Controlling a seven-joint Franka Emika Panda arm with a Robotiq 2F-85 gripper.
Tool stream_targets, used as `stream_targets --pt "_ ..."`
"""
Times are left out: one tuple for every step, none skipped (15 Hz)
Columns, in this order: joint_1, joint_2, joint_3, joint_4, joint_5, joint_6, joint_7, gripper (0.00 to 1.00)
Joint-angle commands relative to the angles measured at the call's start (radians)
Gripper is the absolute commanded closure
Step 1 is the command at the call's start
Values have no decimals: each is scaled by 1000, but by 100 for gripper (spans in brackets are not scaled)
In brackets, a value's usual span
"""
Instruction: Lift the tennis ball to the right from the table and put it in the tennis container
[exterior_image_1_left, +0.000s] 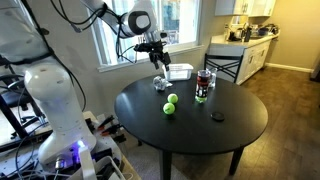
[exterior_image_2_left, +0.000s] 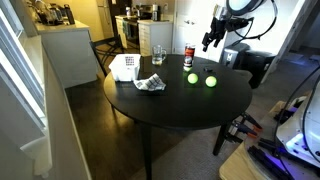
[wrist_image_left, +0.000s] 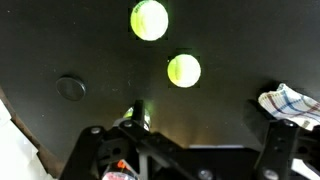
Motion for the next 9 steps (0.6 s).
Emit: stream_targets --pt "-5 83 -28 40 17 5 -18 0" --pt "-2 89 -32 50 26 -18 -12 0" --pt "1 95 -35 59 33 -37 -5 0" --pt "0 77 -33 33 9 -6 -2 0" --pt "0 88 -35 41 11 -10 -2 0" --pt "0 94 -35 47 11 -12 -2 0" --pt "1 96 -35 50 11 -13 -2 0" --pt "1 97 -35 51 12 -14 -2 0" --pt "1 97 -35 51 12 -14 -2 0"
